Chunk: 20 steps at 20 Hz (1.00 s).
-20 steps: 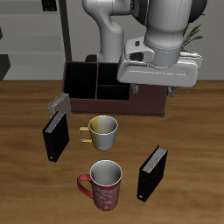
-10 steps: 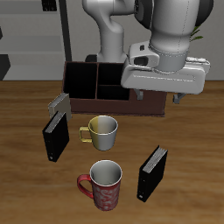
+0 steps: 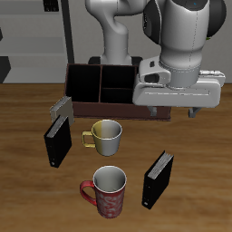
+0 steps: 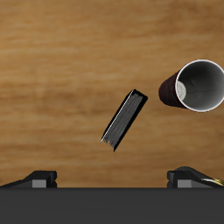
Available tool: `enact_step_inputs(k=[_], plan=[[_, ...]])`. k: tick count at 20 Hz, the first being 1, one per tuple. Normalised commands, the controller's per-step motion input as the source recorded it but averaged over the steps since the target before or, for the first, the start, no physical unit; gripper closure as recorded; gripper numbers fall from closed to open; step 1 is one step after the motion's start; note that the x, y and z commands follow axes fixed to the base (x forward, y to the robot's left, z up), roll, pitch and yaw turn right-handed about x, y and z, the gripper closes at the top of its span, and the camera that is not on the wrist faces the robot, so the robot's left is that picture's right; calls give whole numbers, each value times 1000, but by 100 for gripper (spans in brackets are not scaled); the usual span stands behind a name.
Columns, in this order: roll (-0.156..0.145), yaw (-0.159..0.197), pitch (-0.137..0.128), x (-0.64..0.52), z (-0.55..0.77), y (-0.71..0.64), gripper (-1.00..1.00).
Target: Place the left black book into the back desk caddy's left compartment
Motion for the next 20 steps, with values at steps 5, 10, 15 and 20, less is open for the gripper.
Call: enact_step_inputs(k=[5, 10, 15, 20], plan=[[-18, -22, -2, 114, -235, -46, -100], [-20, -28, 1, 54, -191, -55, -100], [0, -18, -7, 5, -205, -55, -100], [-25, -29, -10, 18, -137, -204, -100]])
